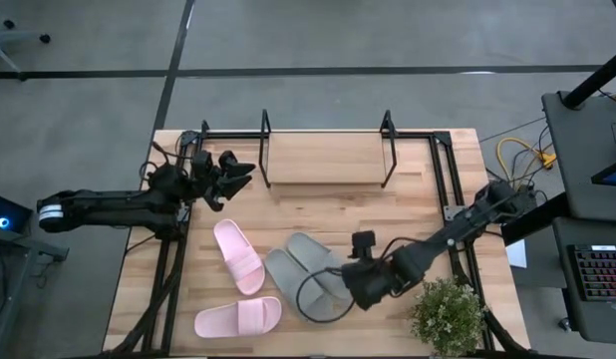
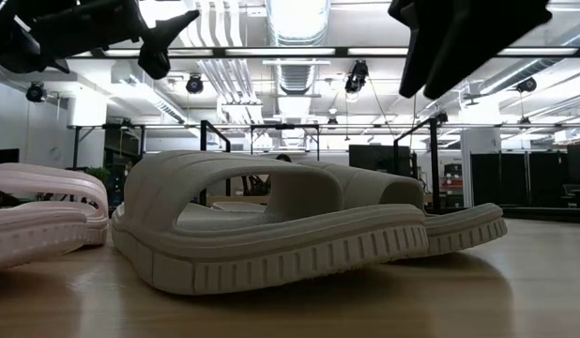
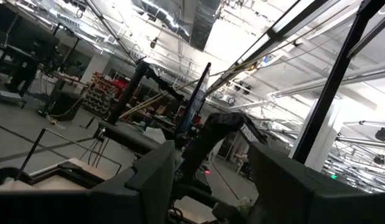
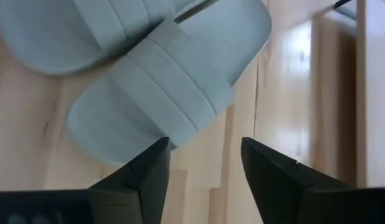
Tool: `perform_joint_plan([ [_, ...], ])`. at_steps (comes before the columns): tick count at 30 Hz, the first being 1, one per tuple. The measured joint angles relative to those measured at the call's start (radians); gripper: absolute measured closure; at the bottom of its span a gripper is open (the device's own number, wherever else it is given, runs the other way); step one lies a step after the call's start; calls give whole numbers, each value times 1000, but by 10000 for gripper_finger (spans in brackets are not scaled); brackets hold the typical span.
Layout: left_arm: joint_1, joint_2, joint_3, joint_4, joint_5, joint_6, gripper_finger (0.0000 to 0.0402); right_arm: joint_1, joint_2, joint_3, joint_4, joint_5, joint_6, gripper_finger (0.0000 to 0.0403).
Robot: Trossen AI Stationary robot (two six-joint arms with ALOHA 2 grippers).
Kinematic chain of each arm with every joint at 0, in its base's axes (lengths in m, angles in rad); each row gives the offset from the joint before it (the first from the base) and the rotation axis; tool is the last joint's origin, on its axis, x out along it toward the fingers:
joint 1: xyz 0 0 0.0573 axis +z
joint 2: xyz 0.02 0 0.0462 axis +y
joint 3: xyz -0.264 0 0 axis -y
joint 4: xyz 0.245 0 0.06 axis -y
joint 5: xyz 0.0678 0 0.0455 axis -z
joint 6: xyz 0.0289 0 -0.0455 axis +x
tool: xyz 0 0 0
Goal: Pick and place slides into the shelf
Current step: Put the right gray slipper on the shelf
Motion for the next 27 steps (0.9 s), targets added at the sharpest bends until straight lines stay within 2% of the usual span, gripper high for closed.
perform_joint_plan([
  [7, 0, -11, 0, -2, 0, 0, 210, 43, 68, -4, 40, 11, 14, 241],
  [12, 0, -10, 0, -2, 0, -1, 210, 64, 105, -4, 99, 65, 18, 254],
  [27, 0, -11, -3, -1, 0, -2, 210, 75, 129, -86, 189, 105, 29, 280],
])
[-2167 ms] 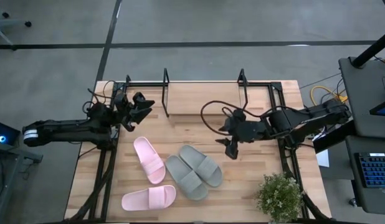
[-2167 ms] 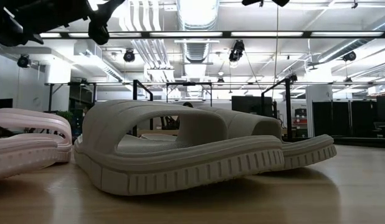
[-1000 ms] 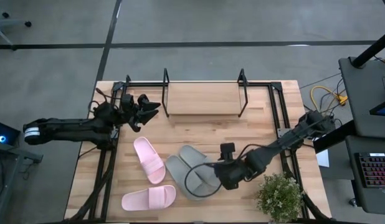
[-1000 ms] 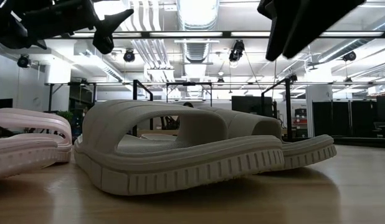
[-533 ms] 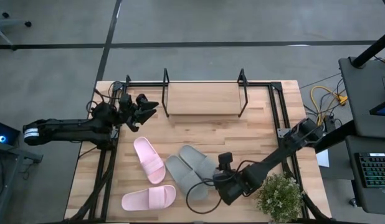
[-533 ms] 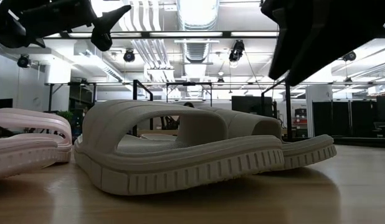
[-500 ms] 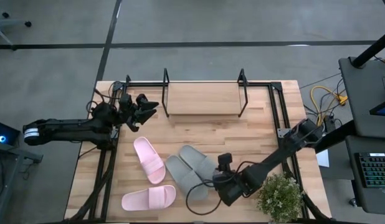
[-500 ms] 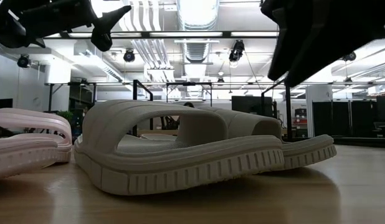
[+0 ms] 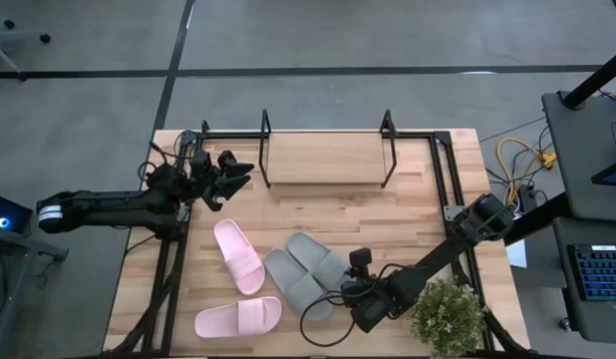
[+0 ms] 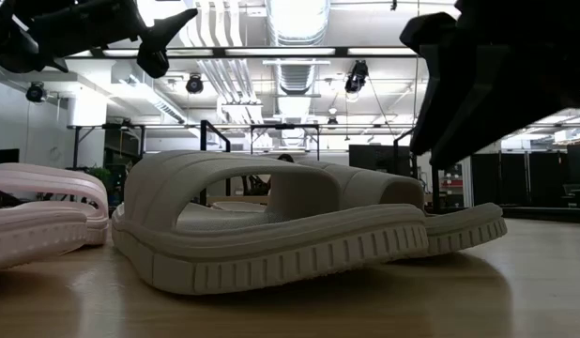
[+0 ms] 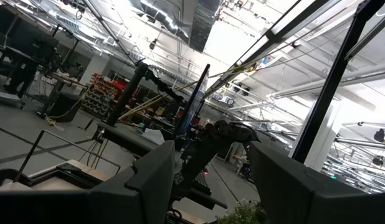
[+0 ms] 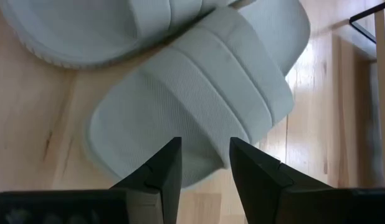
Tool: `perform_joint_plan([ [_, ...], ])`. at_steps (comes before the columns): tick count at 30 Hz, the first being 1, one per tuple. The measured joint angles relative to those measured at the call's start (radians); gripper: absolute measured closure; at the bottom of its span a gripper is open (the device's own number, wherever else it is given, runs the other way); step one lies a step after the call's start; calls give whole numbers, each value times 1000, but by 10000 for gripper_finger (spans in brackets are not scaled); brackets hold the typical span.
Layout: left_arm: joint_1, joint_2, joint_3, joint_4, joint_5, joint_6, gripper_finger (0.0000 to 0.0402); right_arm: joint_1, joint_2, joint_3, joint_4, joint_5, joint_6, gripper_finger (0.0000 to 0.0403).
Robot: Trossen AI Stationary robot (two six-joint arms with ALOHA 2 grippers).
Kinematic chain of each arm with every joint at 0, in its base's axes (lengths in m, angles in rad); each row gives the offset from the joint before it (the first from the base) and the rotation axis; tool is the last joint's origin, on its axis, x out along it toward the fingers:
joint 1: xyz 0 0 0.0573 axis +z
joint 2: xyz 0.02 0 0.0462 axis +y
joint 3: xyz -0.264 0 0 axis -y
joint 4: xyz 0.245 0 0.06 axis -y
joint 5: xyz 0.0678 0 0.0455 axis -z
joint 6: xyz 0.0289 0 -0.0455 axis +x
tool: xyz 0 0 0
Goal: Pick and place slides into the shelf
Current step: Put the right gray slipper on the shelf
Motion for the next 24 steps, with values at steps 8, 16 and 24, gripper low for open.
perform_joint_plan([
  [8, 0, 0, -1, 0, 0, 0, 210, -3, 0, -46, 46, 49, -3, 278],
  [16, 0, 0, -2, 0, 0, 0, 210, -3, 0, -84, 156, 53, -36, 285],
  [24, 0, 1, -2, 0, -2, 0, 210, -6, 9, -140, 196, 127, -37, 287],
])
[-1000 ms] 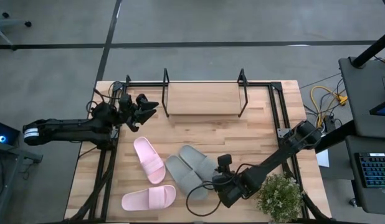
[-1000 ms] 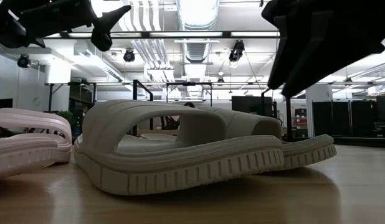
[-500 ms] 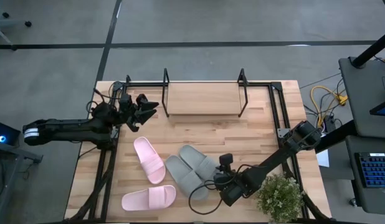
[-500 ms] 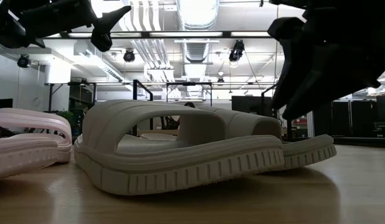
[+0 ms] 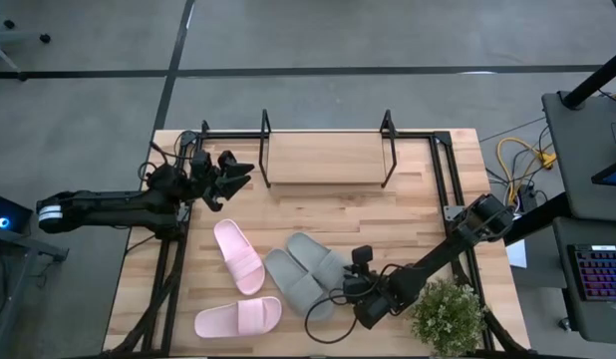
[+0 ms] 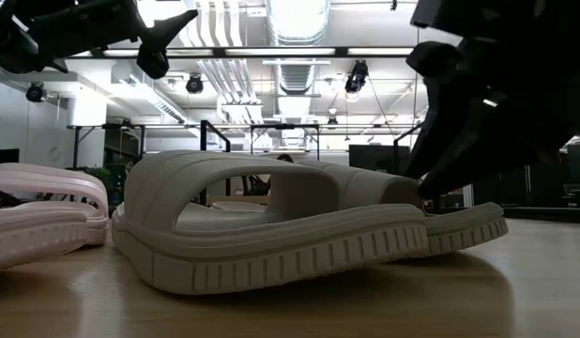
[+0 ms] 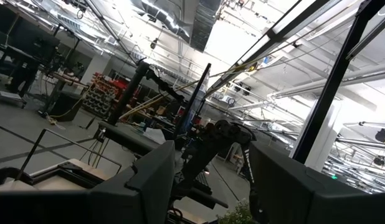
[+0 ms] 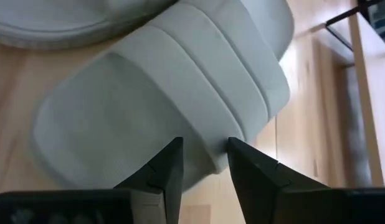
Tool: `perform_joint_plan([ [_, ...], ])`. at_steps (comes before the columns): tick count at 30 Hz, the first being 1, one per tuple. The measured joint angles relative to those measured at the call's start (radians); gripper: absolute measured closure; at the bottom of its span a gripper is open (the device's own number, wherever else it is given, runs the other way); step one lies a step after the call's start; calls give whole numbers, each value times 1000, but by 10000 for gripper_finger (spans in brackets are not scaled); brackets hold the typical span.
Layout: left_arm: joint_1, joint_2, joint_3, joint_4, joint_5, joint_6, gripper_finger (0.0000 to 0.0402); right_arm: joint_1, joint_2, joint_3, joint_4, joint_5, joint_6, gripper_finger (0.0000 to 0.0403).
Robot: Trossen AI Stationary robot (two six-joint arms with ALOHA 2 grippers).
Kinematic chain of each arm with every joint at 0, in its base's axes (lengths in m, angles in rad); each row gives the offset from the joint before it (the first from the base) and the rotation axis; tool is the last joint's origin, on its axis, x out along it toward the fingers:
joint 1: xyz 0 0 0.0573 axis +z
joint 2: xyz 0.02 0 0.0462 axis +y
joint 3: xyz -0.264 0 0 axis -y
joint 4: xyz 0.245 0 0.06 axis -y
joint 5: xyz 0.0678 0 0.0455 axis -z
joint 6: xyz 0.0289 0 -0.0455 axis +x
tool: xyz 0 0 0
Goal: Pick and place slides into the shelf
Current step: Put the right gray slipper on the shelf
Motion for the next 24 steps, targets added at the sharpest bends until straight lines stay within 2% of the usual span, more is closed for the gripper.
perform_joint_plan([
  [9, 0, 0, -6, 0, -1, -50, 210, -12, 0, -20, 106, 76, -1, 299],
  [16, 0, 9, -6, 0, -1, -50, 210, -49, 3, -71, 253, 60, 10, 303],
  [20, 0, 18, -6, 0, -1, -50, 210, -68, 3, -77, 270, 53, 10, 306],
  [24, 0, 27, -7, 0, -1, -51, 210, -79, 3, -80, 270, 55, 9, 335],
])
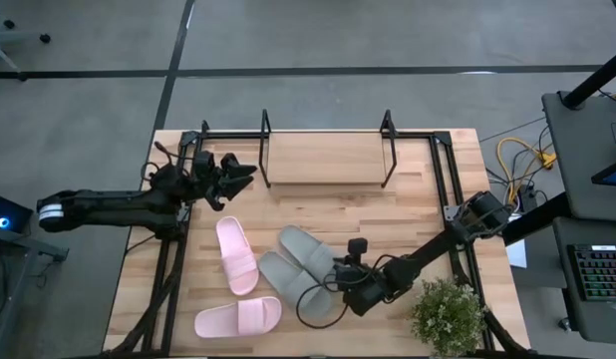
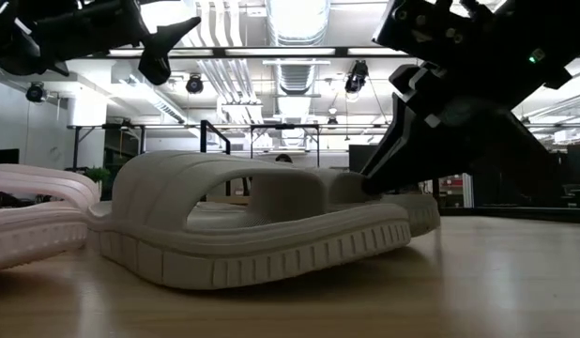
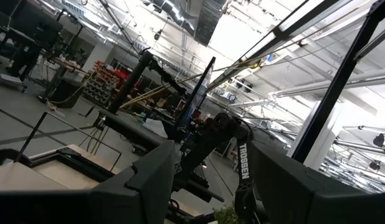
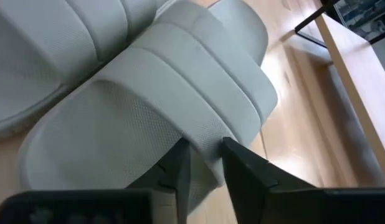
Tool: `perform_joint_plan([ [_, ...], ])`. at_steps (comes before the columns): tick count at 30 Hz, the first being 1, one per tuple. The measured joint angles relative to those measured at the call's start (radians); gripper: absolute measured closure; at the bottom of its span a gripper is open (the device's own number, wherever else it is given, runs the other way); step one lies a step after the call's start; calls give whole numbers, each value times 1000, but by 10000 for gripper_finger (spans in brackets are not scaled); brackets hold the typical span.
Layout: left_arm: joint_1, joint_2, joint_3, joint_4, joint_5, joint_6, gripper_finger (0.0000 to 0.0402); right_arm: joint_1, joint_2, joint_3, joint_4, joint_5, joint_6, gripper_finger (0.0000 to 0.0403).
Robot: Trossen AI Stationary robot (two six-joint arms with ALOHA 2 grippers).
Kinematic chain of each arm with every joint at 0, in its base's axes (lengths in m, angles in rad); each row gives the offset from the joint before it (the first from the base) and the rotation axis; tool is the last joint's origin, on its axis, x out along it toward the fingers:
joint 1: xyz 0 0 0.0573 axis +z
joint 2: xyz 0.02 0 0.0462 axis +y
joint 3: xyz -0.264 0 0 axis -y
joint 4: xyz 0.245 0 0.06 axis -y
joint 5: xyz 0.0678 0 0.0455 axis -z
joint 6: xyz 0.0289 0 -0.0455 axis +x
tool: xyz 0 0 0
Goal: Pick and place slides into the shelf
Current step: Put the right gray slipper on the shelf
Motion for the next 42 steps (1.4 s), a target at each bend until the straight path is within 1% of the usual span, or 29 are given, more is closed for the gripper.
perform_joint_plan([
  [4, 0, 11, 0, 0, 0, 0, 210, -2, 0, 1, -3, 7, -6, 385],
  [7, 0, 16, 0, 1, 0, 0, 210, -2, 0, 6, -6, 8, -5, 391],
  [11, 0, 22, -1, 1, 0, 0, 210, -2, -2, 32, -65, 18, -5, 394],
  [16, 0, 20, 0, 2, 0, 1, 210, -3, -4, 100, -203, 103, -5, 394],
  [23, 0, 17, -2, 1, 0, 1, 210, -8, -5, 141, -220, 105, 4, 395],
  [29, 0, 18, -2, 0, 0, 1, 210, -2, -8, 173, -283, 186, 10, 395],
  [34, 0, 19, -2, 1, 0, 1, 210, -1, -14, 202, -311, 194, 30, 395],
  [38, 0, 18, -2, 2, 0, 2, 210, 0, -16, 226, -354, 227, 65, 395],
  [42, 0, 18, -2, 2, 0, 2, 210, 0, -16, 254, -387, 236, 73, 395],
])
